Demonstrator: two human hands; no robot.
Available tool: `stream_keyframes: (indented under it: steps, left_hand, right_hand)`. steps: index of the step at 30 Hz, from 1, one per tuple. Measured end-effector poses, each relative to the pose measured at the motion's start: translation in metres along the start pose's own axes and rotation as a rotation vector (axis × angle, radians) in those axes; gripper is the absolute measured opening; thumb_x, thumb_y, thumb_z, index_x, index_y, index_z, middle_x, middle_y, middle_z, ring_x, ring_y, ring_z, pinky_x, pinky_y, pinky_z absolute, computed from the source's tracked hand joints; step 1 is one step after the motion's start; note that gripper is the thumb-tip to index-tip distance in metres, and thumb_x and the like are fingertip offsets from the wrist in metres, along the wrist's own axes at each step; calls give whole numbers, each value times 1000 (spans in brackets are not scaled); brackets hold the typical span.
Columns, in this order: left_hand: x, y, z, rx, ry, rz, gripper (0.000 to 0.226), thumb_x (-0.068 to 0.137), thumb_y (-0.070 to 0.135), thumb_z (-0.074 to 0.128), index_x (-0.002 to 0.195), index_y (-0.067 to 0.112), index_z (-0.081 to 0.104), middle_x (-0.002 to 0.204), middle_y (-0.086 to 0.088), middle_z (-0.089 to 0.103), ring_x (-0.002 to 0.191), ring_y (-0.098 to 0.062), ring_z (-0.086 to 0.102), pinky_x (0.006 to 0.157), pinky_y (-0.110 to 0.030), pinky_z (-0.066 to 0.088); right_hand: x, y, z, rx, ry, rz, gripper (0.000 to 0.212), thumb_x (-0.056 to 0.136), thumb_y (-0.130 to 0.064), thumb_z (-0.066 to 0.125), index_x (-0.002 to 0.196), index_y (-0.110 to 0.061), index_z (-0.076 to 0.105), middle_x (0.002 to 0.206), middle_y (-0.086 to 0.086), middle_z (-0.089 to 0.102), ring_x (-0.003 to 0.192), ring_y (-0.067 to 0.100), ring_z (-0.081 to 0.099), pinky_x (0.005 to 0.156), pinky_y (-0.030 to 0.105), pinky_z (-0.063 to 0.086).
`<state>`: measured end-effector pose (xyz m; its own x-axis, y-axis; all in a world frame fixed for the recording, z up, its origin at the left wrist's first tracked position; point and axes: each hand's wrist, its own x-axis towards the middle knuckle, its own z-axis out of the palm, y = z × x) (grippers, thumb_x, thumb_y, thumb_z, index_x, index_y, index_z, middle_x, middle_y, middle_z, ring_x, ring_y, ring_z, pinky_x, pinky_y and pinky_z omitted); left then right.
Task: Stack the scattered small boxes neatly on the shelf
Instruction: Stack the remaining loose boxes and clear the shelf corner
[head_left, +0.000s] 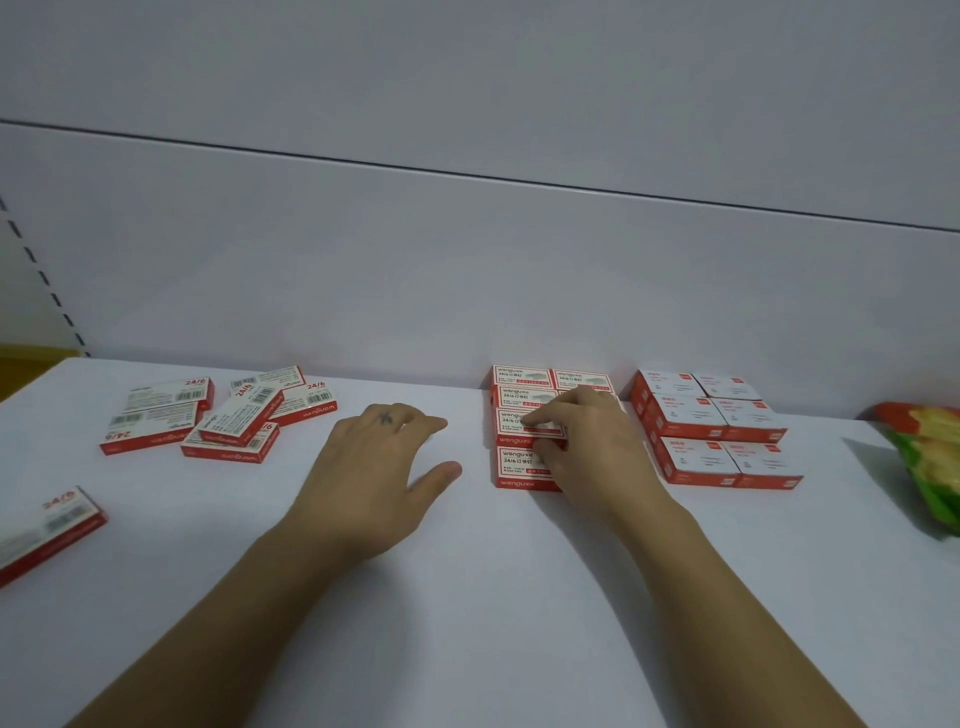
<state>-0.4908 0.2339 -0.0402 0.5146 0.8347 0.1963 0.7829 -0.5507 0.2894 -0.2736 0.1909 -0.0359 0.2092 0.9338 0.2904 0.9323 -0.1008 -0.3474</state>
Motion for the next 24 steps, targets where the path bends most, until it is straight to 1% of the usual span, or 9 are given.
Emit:
stream_keyframes:
  steps: [8,10,12,14,16,19,21,24]
  left_hand:
    - [-2,3,2,-20,2,-2,53,92,59,39,140,37,37,147,11,37,136,-11,29,113,-34,22]
    - [-2,3,2,-12,6,-1,53,92,59,39,140,37,37,148,11,36,136,-11,29,113,-34,22]
    - [-2,3,2,2,2,-6,54,92,59,40,141,36,36,149,10,35,137,-12,28,113,-34,22]
    - [-3,2,1,30,-3,-16,56,91,59,41,142,35,36,151,9,32,138,-13,27,113,-36,23]
    - [-2,-2,0,64,12,-24,57,91,59,42,142,35,36,152,7,32,138,-15,27,113,-37,24]
    - [1,-16,-7,101,106,-73,56,89,59,47,139,34,41,148,5,37,135,-18,33,110,-39,27]
    - [4,-32,-14,137,182,-147,53,89,57,49,135,32,45,144,4,43,130,-19,38,106,-40,31]
    - [6,-60,-22,208,244,-293,50,88,54,51,131,28,49,137,-1,49,124,-24,43,101,-43,35]
  right_hand:
    - [0,-2,3,-1,6,37,27,86,-26,64,111,-30,71,117,-4,58,114,17,46,88,28,37]
    - [-1,-4,1,-7,-3,47,27,86,-28,64,112,-30,70,119,-3,59,115,18,45,92,29,36]
    - [-3,-9,-2,-85,11,32,30,86,-35,62,115,-30,68,122,-2,58,117,20,44,98,34,31]
    - [-8,-20,-3,-161,61,-36,39,85,-42,59,122,-28,63,126,-1,56,119,22,43,101,37,26]
    - [-15,-38,0,-173,92,-148,47,86,-46,57,129,-28,57,130,0,54,122,23,41,104,37,21]
    - [-22,-64,7,-152,71,-281,52,87,-48,55,134,-27,51,136,1,50,126,22,39,108,36,16]
    - [-24,-77,12,-155,38,-336,53,88,-48,54,136,-27,48,138,1,48,128,22,37,111,37,14]
    - [-22,-94,18,-164,-16,-421,54,89,-48,50,138,-27,44,141,1,44,131,22,33,114,39,8]
